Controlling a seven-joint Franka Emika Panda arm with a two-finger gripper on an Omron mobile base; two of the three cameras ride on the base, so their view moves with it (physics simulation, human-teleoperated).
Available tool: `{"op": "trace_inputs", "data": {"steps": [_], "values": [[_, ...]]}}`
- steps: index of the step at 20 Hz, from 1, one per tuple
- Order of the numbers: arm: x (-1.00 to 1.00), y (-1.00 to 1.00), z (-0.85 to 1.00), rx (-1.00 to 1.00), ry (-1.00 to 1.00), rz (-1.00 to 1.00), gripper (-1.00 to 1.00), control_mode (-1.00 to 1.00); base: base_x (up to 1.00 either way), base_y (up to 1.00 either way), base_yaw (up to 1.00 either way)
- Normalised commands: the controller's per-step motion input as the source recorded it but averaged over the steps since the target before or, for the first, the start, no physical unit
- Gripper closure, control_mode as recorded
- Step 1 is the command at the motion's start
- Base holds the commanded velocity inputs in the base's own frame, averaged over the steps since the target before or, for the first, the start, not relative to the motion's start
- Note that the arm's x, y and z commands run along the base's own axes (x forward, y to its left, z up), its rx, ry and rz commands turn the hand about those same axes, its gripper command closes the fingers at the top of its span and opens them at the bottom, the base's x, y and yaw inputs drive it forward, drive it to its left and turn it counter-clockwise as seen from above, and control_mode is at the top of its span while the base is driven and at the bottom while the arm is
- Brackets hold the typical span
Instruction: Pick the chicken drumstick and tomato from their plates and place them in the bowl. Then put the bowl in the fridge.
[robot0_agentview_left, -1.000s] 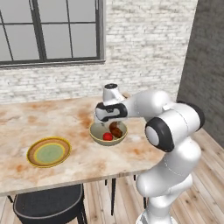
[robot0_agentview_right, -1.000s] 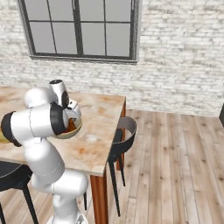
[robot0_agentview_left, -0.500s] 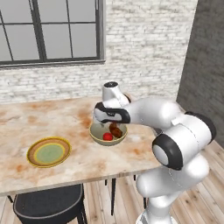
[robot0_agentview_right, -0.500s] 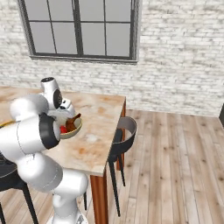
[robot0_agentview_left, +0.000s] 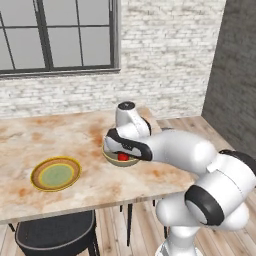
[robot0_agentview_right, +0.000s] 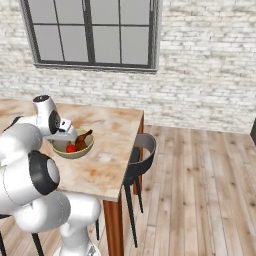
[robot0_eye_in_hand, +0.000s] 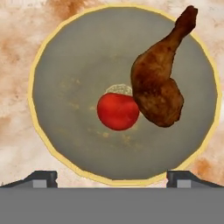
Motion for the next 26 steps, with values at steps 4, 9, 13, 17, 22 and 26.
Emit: {"op": "trace_inputs", "data": {"steps": [4,9,13,17,22,26], "values": [[-0.19,0.22,0.0,0.02,0.01,0.33,-1.0,-1.0,0.0,0.0,0.0],[-0.13,0.34,0.0,-0.01,0.11,0.46,-1.0,-1.0,0.0,0.0,0.0],[-0.18,0.45,0.04,-0.13,0.06,0.41,-1.0,-1.0,0.0,0.0,0.0],[-0.09,0.26,-0.01,-0.22,0.01,0.21,-1.0,-1.0,0.0,0.0,0.0],[0.01,0.08,-0.06,-0.17,-0.07,0.02,-1.0,-1.0,0.0,0.0,0.0],[0.1,0.0,-0.05,0.0,-0.07,0.0,-1.0,-1.0,0.0,0.0,0.0]]}}
